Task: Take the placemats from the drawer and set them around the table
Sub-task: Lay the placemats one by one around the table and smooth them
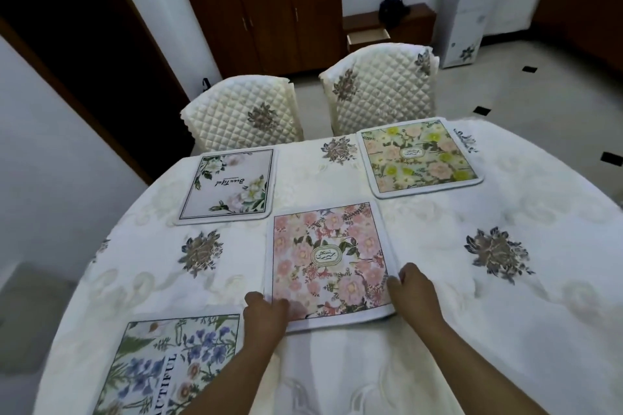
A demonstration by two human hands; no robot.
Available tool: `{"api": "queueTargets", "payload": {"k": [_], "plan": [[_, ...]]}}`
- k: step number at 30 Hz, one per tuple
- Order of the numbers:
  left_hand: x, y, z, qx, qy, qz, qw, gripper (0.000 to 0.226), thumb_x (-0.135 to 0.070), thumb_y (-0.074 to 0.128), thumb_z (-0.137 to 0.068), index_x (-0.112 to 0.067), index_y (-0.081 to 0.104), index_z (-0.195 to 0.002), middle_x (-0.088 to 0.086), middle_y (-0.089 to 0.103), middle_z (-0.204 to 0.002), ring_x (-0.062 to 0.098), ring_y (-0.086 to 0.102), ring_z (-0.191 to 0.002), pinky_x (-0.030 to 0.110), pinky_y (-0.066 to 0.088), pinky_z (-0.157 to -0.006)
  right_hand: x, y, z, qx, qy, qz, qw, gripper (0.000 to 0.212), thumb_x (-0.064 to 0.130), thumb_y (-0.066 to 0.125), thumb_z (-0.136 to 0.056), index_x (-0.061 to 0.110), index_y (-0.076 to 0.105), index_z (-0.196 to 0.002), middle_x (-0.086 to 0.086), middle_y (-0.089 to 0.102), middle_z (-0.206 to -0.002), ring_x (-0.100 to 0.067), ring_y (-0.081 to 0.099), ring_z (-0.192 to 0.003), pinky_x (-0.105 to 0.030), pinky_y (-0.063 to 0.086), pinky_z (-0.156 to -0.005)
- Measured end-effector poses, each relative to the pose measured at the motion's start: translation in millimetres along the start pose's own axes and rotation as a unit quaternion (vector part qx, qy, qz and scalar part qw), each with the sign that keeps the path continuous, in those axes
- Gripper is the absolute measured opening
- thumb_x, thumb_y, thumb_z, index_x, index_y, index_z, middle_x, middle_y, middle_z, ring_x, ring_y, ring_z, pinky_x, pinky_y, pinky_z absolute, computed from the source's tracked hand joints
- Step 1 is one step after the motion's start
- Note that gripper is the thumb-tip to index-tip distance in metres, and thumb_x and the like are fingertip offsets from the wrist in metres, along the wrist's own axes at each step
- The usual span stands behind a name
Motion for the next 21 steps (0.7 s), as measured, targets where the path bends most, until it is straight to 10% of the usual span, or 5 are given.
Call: {"api": "queueTargets", "payload": {"k": [5, 15, 21], "plan": [[-3.5, 3.8, -10.2, -0.019, -0.087, -0.055, 0.994, 0.056, -0.029, 0.068, -0.077, 0.002, 0.045, -0.117, 0.027, 0.054, -0.122, 0.042, 0.052, -0.113, 0.041, 0.042, -0.091, 1.1, 15.8, -10.5, 0.061, 0.051, -0.022, 0.997, 0.025, 0.031, 0.048, -0.096, 0.013, 0.051, -0.08, -0.004, 0.057, -0.078, -0.017, 0.052, -0.068, -0.03, 0.034, -0.054], [-14.7, -21.7, 14.3, -0.005, 0.005, 0.183, 0.983, 0.015, -0.011, 0.063, -0.079, -0.011, 0.063, -0.094, 0.016, 0.067, -0.084, 0.033, 0.064, -0.072, 0.042, 0.054, -0.064, -7.7, 17.5, 69.6, 0.042, 0.068, -0.085, 0.993, 0.018, 0.027, 0.048, -0.098, 0.011, 0.055, -0.101, -0.008, 0.061, -0.092, -0.025, 0.062, -0.082, -0.041, 0.059, -0.064], [-33.0, -0.5, 77.9, -0.009, 0.051, 0.188, 0.981, 0.039, -0.017, 0.053, -0.097, -0.001, 0.043, -0.131, 0.025, 0.061, -0.12, 0.042, 0.061, -0.105, 0.043, 0.05, -0.088, -9.1, 12.4, 172.4, -0.038, 0.123, -0.17, 0.977, 0.023, 0.025, 0.055, -0.094, 0.028, 0.049, -0.116, 0.003, 0.063, -0.099, -0.019, 0.064, -0.092, -0.039, 0.056, -0.082]]}}
Point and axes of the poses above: each hand's wrist, its own z-axis away from the middle knuckle, its own y-axis out of the palm, x = y × z, the point moved 6 cm from there along -z, towards the middle knuckle
